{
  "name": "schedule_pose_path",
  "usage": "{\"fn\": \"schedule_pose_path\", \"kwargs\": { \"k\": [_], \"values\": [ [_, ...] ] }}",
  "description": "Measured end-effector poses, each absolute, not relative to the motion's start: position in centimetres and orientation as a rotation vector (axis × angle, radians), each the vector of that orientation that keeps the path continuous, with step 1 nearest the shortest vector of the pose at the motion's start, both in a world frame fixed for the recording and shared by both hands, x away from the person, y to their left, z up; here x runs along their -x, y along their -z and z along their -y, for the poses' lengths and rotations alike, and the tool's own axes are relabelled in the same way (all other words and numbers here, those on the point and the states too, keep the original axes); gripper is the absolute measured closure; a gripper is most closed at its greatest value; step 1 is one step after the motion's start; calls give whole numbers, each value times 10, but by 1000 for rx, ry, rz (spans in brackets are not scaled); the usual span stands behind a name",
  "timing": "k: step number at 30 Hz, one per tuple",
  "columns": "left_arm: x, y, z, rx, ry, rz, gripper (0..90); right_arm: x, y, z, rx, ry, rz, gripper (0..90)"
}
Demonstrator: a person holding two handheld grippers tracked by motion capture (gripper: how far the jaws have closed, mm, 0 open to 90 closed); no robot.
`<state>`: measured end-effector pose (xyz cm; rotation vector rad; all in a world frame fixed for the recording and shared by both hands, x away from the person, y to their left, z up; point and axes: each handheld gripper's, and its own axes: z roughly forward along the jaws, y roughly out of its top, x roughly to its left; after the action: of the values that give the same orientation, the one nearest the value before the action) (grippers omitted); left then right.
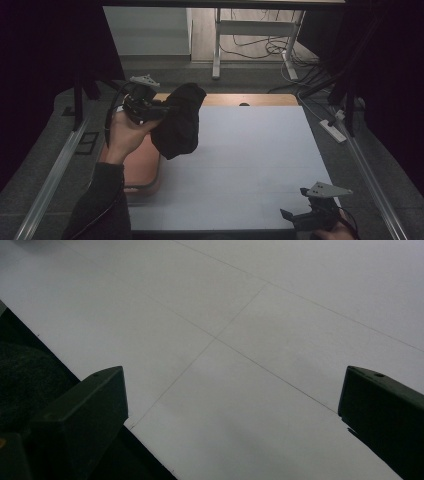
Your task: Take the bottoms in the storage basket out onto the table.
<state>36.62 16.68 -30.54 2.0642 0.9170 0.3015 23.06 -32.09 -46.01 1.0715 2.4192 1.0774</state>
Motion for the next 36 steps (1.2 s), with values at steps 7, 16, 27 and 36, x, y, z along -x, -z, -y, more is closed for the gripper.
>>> {"fn": "schedule_pose_path", "kwargs": {
  "k": [7,16,27,36],
  "values": [
    [-370,308,-149,-2082,-288,-877,717,-231,460,321,-1072,-1076,-2420,1],
    [-375,313,-127,-2101,-267,-837,717,-230,460,320,-1065,-1076,-2421,1],
    [-381,323,-98,-2132,-246,-795,717,-230,460,320,-1060,-1076,-2423,0],
    [-386,337,-77,-2161,-236,-774,716,-230,460,320,-1058,-1077,-2422,1]
  ]
}}
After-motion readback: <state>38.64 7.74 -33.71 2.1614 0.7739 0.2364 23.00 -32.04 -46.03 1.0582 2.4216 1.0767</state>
